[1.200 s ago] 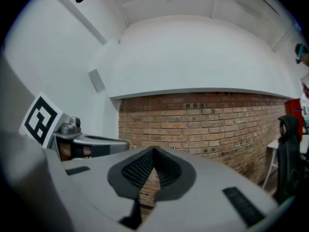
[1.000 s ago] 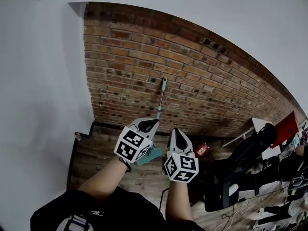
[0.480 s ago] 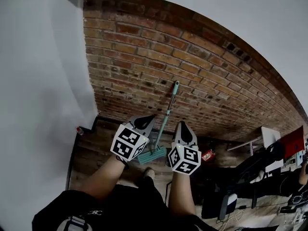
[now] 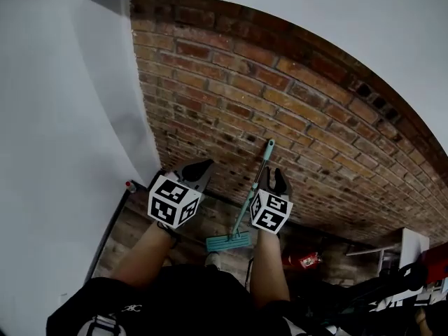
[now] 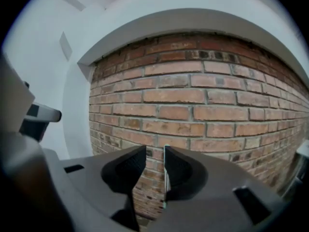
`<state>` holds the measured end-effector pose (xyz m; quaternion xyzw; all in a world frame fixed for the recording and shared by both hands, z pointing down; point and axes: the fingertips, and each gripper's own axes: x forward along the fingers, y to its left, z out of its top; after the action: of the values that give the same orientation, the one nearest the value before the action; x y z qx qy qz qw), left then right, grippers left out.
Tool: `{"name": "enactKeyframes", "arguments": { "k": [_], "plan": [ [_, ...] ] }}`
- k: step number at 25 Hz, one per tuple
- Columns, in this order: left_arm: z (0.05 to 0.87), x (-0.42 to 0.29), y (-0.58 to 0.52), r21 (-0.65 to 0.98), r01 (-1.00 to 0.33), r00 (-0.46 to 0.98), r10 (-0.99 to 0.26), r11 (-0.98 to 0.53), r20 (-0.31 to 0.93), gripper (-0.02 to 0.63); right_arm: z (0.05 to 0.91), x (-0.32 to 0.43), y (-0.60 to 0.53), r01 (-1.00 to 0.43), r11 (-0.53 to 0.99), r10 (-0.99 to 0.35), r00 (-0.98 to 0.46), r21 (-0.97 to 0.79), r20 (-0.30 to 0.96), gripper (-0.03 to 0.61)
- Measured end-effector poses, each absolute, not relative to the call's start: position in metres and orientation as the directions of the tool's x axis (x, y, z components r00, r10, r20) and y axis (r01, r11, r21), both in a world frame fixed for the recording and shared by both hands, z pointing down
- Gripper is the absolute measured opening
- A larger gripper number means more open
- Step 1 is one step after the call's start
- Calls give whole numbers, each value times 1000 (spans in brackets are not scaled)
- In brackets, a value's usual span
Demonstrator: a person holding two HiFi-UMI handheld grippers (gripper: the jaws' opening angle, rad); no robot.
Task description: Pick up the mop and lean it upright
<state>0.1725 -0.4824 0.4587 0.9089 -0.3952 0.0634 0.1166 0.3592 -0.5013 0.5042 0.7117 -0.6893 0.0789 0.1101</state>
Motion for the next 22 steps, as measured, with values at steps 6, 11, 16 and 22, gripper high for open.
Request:
{"name": "enactKeyframes", "arguments": {
  "k": [6, 11, 16, 22],
  "plan": [
    [473, 181, -499, 115, -816, 574, -775, -566, 262, -9, 555, 386, -575, -994, 40, -938, -4, 97, 347, 114],
    [482, 171, -505, 96, -865, 496, -816, -492, 297, -9, 588, 398, -617, -992, 17, -918, 33, 123, 396, 114],
    [484, 166, -505, 76, -886, 457, -831, -458, 317, -9, 612, 408, -641, -989, 3, -893, 64, 149, 445, 117],
    [480, 167, -501, 57, -879, 465, -827, -473, 316, -9, 614, 404, -640, -993, 13, -881, 44, 118, 471, 106]
  ]
}}
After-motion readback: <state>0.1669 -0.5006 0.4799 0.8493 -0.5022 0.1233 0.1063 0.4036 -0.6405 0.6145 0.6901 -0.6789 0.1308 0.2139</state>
